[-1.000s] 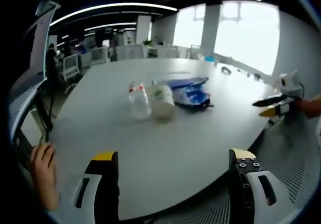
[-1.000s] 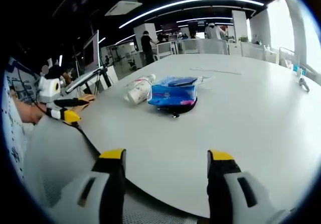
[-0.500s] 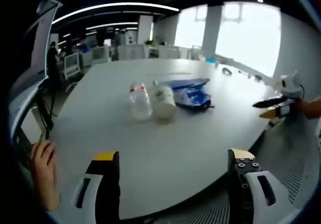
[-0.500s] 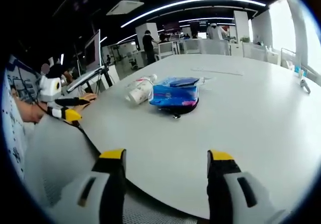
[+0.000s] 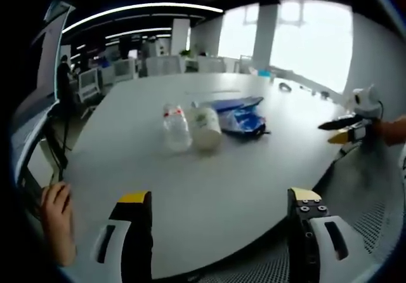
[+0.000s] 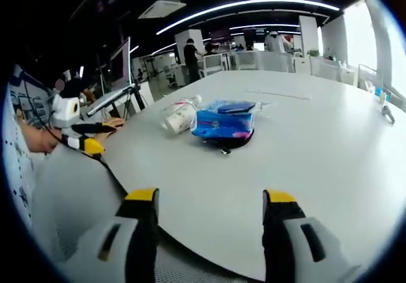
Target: Arrange the tabletop items into an orderly group along one side of the table until the central work area is clear of visible clutter.
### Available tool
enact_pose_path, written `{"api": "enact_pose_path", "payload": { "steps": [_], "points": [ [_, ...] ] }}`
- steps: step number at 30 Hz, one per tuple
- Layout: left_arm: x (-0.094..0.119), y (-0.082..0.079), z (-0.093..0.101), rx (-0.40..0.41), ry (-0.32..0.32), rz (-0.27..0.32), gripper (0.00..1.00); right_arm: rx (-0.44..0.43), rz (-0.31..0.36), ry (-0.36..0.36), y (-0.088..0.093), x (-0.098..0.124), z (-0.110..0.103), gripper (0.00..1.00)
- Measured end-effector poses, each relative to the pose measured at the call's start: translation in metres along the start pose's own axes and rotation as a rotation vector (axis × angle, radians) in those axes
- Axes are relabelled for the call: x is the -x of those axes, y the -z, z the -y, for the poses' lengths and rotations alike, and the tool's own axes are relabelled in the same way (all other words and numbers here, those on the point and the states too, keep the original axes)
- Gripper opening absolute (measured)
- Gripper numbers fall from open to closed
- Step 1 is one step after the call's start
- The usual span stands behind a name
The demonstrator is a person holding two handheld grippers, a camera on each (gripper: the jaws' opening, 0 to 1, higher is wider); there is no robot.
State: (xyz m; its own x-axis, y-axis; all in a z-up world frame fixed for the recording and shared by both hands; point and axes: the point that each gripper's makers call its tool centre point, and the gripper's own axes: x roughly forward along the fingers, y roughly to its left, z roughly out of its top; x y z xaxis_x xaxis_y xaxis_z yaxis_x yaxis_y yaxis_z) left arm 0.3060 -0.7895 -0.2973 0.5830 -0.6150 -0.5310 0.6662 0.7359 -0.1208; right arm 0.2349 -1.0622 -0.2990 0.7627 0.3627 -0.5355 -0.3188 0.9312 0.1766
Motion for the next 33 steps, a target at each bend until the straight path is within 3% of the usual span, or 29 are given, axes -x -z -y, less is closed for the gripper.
{"api": "enact_pose_path", "payload": {
  "steps": [8,20,33],
  "points": [
    [-0.007,-0.017,-0.006,-0.028,0.003,0.018,0.84,0.041,0.009,-0.008,-0.016,-0.002,0.007,0.65],
    [-0.009,-0.027,-0.006,-0.049,0.019,0.025,0.81,0.048,0.032,-0.013,-0.035,-0.003,0.012,0.62],
    [-0.018,-0.054,-0.009,-0.08,0.03,0.056,0.8,0.066,0.065,-0.005,-0.058,-0.007,0.017,0.61]
  ]
}}
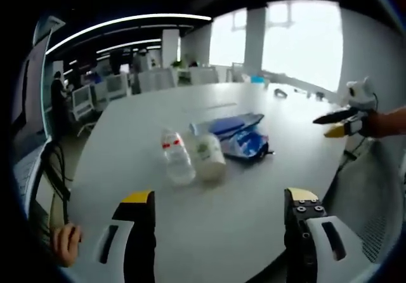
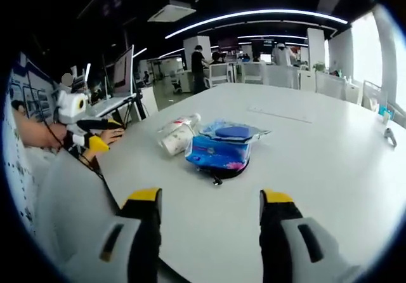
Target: Arrange the tabletop items into an orderly group along one side of the table until the central work area is clear of visible clutter.
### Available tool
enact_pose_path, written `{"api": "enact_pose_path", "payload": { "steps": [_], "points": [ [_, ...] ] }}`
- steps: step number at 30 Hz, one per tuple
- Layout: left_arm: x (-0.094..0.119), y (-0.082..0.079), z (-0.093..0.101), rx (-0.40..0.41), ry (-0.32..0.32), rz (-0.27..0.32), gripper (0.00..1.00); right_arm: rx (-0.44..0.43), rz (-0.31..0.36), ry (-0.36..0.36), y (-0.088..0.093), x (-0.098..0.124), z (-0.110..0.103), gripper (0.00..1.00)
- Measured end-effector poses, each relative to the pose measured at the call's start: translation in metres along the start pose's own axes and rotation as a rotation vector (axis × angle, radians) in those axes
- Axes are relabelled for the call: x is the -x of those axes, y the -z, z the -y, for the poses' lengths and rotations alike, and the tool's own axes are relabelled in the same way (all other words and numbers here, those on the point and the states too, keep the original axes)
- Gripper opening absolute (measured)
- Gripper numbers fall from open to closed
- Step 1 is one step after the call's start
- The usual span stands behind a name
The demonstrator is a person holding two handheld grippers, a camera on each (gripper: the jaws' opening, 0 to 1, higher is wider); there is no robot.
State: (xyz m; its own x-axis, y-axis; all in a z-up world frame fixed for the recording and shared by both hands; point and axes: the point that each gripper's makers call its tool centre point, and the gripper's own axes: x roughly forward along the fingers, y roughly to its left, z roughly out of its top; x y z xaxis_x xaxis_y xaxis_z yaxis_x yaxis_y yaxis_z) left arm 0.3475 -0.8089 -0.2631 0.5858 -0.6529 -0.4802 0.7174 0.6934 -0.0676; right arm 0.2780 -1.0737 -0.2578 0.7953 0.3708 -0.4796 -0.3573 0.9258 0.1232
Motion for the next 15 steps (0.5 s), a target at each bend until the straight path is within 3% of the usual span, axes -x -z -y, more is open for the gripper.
{"api": "enact_pose_path", "payload": {
  "steps": [15],
  "points": [
    [-0.011,-0.022,-0.002,-0.029,0.021,0.023,0.79,0.023,0.03,0.008,-0.025,-0.008,0.009,0.59]
  ]
}}
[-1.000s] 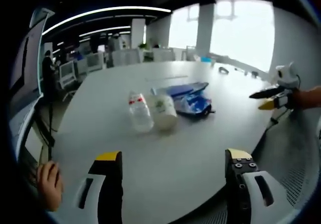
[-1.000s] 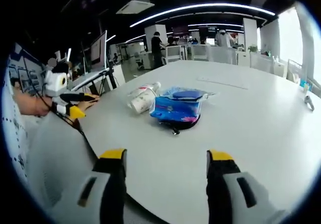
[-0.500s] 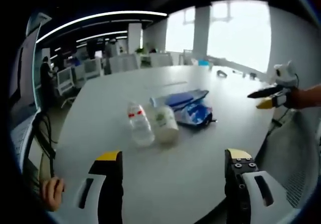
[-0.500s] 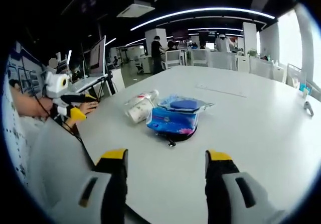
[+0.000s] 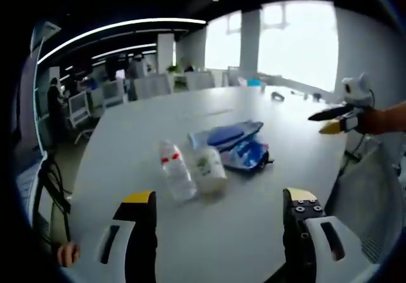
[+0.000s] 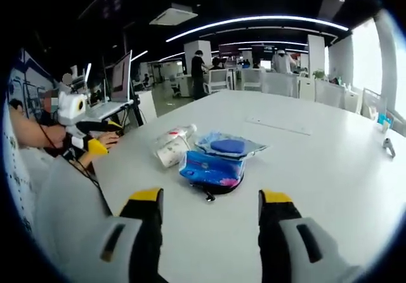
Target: Arrange the tabletop items into an orderly group along one side of the table until the central work area is clear of visible clutter.
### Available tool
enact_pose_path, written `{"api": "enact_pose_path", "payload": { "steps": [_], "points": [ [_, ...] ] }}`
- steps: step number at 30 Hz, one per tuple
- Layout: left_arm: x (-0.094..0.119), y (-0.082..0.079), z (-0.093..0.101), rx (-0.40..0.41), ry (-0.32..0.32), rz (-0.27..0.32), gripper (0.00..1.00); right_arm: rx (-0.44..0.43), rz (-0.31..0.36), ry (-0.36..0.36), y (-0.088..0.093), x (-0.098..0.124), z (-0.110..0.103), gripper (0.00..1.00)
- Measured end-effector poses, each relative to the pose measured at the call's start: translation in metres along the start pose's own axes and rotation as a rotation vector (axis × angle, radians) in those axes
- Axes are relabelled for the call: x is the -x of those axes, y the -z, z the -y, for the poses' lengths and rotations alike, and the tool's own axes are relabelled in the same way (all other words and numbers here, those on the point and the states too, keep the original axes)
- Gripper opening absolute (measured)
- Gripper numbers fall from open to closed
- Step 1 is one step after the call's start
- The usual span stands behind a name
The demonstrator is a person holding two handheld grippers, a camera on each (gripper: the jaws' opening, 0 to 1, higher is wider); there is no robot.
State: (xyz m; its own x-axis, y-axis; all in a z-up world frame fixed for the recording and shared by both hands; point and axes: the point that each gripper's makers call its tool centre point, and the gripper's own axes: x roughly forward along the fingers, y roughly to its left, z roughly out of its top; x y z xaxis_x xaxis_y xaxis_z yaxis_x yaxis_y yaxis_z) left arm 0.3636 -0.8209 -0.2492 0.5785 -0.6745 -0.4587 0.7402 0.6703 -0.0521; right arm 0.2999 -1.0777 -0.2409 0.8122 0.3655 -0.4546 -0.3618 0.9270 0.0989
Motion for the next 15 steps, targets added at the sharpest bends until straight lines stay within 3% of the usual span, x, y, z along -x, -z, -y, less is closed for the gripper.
{"api": "enact_pose_path", "payload": {
  "steps": [15],
  "points": [
    [-0.014,-0.024,-0.003,-0.032,0.019,0.027,0.77,0.02,0.015,0.01,-0.018,-0.008,0.01,0.57]
  ]
}}
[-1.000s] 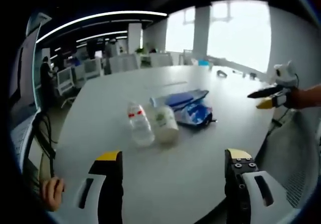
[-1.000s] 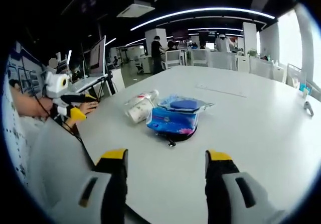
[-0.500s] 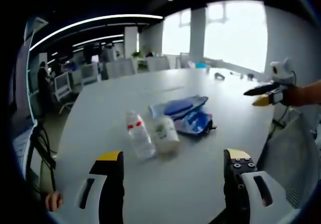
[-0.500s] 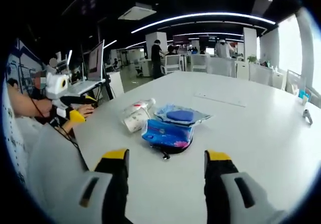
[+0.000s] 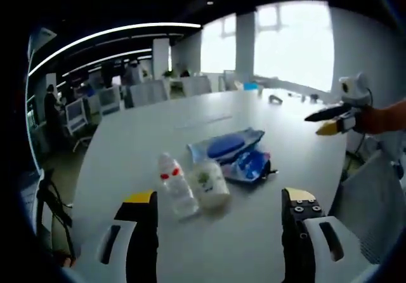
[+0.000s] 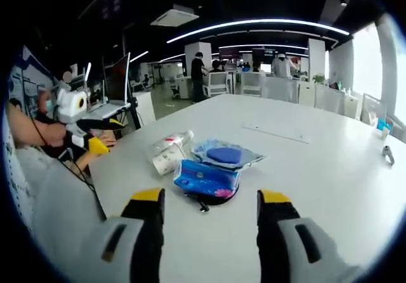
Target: Arrange the tabletop items into an orderly group along one side of the table until the central work area is clear of visible clutter.
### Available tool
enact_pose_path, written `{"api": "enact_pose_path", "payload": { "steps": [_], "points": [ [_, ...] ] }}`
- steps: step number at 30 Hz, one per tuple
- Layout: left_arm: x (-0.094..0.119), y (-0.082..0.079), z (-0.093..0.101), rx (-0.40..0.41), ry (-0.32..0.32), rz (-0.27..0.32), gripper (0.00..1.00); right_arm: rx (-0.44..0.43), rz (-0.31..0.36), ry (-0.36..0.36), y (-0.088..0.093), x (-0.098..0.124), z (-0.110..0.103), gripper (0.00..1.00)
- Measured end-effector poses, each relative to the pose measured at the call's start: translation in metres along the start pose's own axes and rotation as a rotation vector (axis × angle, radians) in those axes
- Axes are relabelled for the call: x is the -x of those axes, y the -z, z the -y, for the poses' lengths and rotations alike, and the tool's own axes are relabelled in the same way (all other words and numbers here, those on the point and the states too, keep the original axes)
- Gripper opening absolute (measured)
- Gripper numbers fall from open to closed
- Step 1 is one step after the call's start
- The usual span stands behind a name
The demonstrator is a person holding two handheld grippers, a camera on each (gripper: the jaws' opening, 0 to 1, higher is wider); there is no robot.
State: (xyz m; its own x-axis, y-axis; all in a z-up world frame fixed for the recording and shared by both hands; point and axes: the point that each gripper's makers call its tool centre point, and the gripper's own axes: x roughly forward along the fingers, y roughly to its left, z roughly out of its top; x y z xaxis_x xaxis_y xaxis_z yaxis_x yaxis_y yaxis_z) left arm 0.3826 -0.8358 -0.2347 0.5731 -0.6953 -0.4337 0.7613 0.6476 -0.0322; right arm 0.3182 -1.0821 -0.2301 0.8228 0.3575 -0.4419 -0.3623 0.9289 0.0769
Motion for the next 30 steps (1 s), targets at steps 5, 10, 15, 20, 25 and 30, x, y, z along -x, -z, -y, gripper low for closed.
{"api": "enact_pose_path", "payload": {
  "steps": [5,10,15,20,25,30],
  "points": [
    [-0.005,-0.006,-0.002,-0.008,0.007,0.004,0.76,0.006,0.004,0.002,-0.006,-0.003,0.003,0.57],
    [-0.011,-0.012,-0.006,-0.014,0.012,0.008,0.76,0.012,0.008,0.002,-0.013,-0.009,0.005,0.56],
    [-0.018,-0.019,-0.009,-0.019,0.016,0.015,0.75,0.017,0.007,0.003,-0.018,-0.016,0.009,0.55],
    [-0.026,-0.028,-0.013,-0.022,0.018,0.025,0.75,0.023,0.006,0.001,-0.023,-0.023,0.011,0.54],
    [-0.035,-0.033,-0.015,-0.028,0.025,0.028,0.74,0.023,0.009,0.001,-0.027,-0.029,0.015,0.53],
    [-0.044,-0.038,-0.015,-0.034,0.035,0.03,0.73,0.015,0.019,0.006,-0.032,-0.035,0.02,0.52]
  ]
}}
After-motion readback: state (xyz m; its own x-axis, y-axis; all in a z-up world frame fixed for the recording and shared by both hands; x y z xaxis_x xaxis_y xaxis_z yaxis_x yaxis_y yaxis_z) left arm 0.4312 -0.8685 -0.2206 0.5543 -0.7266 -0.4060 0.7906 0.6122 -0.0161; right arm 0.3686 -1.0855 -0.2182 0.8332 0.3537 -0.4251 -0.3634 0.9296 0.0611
